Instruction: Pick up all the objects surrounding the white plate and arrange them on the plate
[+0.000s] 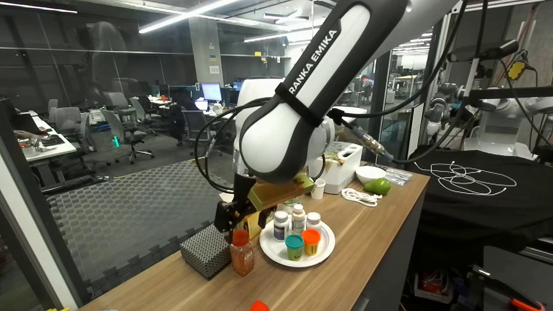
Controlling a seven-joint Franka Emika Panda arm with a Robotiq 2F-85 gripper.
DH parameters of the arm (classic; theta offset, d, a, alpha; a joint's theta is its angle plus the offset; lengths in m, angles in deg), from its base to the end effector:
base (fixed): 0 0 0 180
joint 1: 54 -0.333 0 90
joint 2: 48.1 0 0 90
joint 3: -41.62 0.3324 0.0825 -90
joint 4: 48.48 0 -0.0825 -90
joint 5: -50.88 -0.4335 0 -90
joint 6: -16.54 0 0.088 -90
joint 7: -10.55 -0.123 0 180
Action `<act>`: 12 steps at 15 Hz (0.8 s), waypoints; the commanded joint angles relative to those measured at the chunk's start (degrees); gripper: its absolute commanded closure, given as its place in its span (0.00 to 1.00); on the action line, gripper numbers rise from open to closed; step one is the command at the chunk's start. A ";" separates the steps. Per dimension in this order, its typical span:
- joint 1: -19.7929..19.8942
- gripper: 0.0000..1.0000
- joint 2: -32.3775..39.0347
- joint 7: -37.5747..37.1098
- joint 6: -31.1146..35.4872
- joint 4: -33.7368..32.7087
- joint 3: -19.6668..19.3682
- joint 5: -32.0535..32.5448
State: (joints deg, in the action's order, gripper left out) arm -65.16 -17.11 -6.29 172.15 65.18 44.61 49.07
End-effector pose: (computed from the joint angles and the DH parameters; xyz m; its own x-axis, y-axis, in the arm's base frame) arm 0.6499 0.1624 0.1660 0.9815 -0.0915 0.1684 -0.0757 -0.9923 -0.0981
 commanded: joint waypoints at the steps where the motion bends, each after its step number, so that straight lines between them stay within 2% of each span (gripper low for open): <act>1: 1.25 0.00 2.07 4.38 -1.58 -4.05 1.75 -1.03; 6: 0.40 0.00 5.39 7.77 -1.68 -7.11 1.31 0.93; 11: -1.82 0.00 8.13 7.18 -1.47 -9.34 -1.57 4.57; 12: -1.99 0.06 8.46 7.22 -1.54 -9.54 -1.93 5.09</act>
State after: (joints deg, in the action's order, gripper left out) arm -65.81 -10.10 0.83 171.42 58.33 44.34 52.40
